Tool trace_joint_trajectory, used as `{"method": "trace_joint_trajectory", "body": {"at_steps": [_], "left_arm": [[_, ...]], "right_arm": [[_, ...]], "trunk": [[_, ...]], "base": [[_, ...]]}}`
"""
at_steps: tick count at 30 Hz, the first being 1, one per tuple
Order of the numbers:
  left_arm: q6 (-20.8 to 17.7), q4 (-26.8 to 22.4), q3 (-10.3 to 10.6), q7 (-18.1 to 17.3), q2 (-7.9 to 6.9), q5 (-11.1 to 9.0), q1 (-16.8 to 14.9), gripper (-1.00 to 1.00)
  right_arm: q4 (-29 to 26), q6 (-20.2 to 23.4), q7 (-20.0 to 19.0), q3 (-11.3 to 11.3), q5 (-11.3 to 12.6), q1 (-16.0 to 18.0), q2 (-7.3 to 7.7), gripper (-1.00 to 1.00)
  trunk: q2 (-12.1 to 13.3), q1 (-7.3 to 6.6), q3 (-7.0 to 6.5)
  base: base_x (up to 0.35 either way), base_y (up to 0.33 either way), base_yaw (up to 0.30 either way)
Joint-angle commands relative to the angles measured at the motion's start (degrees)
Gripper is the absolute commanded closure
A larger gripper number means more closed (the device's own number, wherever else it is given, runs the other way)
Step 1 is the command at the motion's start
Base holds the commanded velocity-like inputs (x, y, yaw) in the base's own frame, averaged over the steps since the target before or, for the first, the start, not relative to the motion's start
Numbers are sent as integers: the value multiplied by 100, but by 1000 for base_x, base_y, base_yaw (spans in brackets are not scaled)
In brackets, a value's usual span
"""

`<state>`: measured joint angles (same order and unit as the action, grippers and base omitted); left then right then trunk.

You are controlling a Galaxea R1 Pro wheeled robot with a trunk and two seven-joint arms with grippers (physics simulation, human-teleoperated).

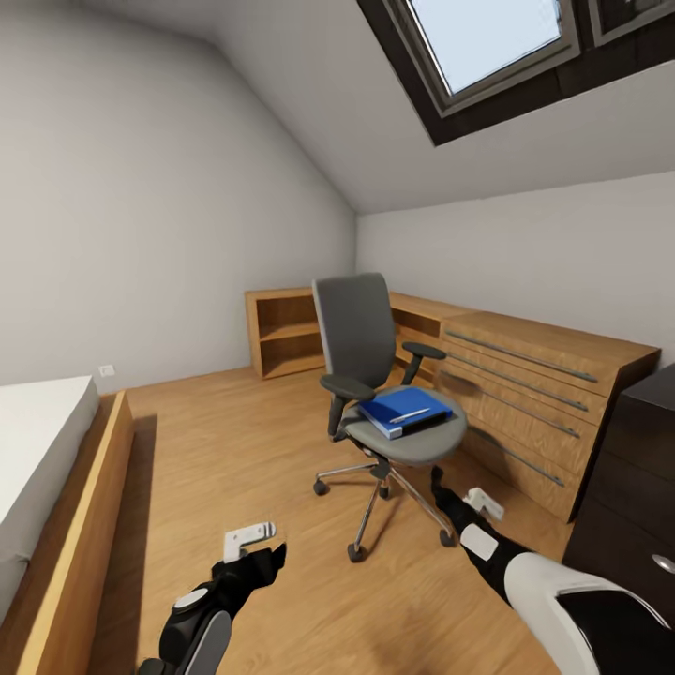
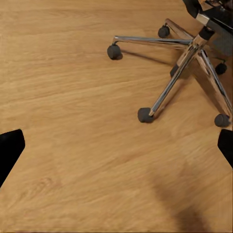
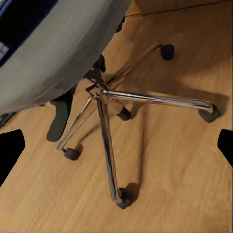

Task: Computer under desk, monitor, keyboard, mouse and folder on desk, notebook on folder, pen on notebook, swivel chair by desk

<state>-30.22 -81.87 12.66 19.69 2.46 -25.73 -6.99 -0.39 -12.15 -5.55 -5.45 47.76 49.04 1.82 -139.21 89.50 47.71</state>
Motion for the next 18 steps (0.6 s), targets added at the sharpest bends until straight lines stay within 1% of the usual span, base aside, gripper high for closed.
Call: {"method": "trace_joint_trajectory", "body": {"at_steps": [1, 3, 4, 7, 8, 10, 11, 12, 14, 15, 16, 18], "left_arm": [[-9, 121, 7, 54, -2, -59, -4, -100], [0, 389, 8, 50, -5, -58, -4, -100], [8, 680, 8, 48, -9, -49, -4, -100], [22, 1085, 8, 46, -13, -39, -4, -100], [41, 1309, 8, 43, -17, -35, -4, -100], [87, 1494, 8, 40, -20, -33, -4, -100], [182, 1652, 8, 38, -22, -33, -4, -100], [664, 2110, 8, 27, -25, -36, -4, -100], [898, 2301, 11, 19, -22, -36, -4, -100], [1101, 2451, 15, 12, -21, -34, -4, -100], [1185, 2508, 19, 9, -20, -31, -4, -100], [1398, 2655, 43, 12, -19, -7, -4, -100]], "right_arm": [[42, -150, 12, -48, -24, -33, -15, -100], [83, -365, 107, -54, -147, -156, -37, -100], [108, -514, 196, -67, -243, -315, -51, -100], [130, -647, 286, -100, -421, -540, -64, -100], [138, -702, 326, -126, -578, -647, -68, -100], [143, -741, 353, -142, -756, -725, -71, -100], [147, -773, 372, -151, -939, -792, -73, -100], [151, -907, 369, -162, -1314, -1038, -69, -100], [152, -1036, 363, -167, -1415, -1190, -72, -100], [152, -1224, 356, -170, -1491, -1348, -75, -100], [152, -1335, 354, -171, -1519, -1423, -77, -100], [157, -1814, 348, -179, -1581, -1646, -85, -100]], "trunk": [[38, -24, -12], [119, -68, -48], [159, -90, -66], [279, -156, -120], [319, -178, -138], [399, -222, -174], [440, -244, -192], [480, -266, -210], [560, -310, -246], [600, -331, -264], [640, -353, -282], [720, -397, -318]], "base": [[0, 0, 0], [0, 0, 0], [0, 0, 0], [0, 0, 0], [0, 0, 0], [0, 0, 0], [0, 0, 0], [0, 0, 0], [0, 0, 0], [0, 0, 0], [0, 0, 0], [0, 0, 0]]}}
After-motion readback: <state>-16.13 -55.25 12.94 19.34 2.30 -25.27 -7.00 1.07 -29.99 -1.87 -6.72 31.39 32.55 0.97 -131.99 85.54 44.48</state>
